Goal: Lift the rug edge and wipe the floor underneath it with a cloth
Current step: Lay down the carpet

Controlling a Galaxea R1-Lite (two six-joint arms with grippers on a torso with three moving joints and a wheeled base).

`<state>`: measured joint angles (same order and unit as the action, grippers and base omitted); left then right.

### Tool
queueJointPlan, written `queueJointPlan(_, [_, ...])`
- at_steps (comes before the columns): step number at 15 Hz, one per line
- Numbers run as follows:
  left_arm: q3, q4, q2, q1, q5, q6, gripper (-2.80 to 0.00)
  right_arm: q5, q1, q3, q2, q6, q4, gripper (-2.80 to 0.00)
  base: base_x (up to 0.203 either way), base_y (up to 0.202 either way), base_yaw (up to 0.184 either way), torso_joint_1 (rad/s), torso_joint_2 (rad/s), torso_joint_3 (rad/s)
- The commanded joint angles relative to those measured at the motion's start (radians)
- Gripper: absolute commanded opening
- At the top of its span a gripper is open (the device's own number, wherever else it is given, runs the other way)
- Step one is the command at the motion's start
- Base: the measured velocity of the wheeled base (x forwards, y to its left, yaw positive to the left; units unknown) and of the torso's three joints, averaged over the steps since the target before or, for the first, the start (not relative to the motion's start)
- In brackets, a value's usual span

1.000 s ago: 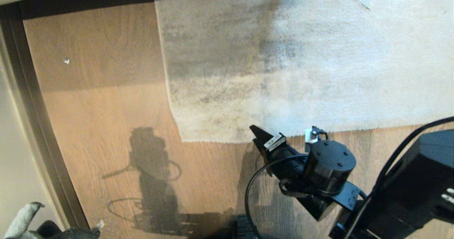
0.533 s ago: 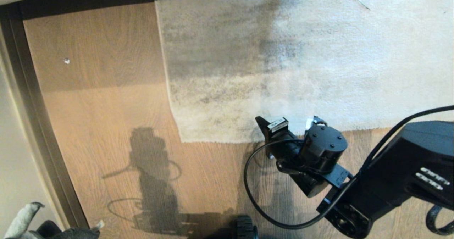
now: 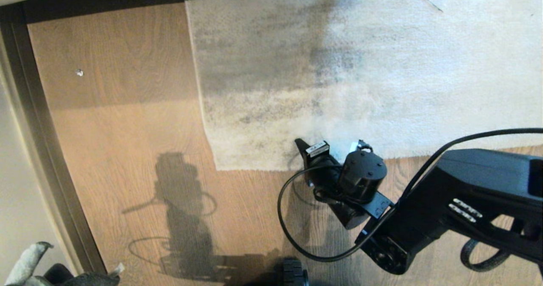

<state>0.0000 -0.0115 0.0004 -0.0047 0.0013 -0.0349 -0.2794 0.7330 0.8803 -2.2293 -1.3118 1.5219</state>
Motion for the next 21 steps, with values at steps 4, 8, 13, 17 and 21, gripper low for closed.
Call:
queueJointPlan(4, [0.0,-0.001,0.0,0.0,0.0,0.0,-2.8,-0.009,0.003,0.023,-0.085,-0.007,0.043,-2.8,0.0,0.0,0.0,0.0,0.0,0.0])
queueJointPlan(8, [0.0,-0.001,0.0,0.0,0.0,0.0,-2.8,-0.011,-0.003,0.023,-0.104,-0.007,0.043,-2.8,0.0,0.0,0.0,0.0,0.0,0.0])
queueJointPlan(13, [0.0,-0.001,0.0,0.0,0.0,0.0,-2.8,-0.014,-0.005,0.011,-0.091,-0.004,0.043,-2.8,0.0,0.0,0.0,0.0,0.0,0.0])
queueJointPlan(17, [0.0,-0.001,0.0,0.0,0.0,0.0,-2.8,-0.007,-0.061,-0.021,0.021,-0.002,0.043,-2.8,0.0,0.0,0.0,0.0,0.0,0.0])
queueJointPlan(21, [0.0,-0.001,0.0,0.0,0.0,0.0,-2.8,0.034,-0.094,-0.139,0.17,0.075,0.043,-2.8,0.0,0.0,0.0,0.0,0.0,0.0])
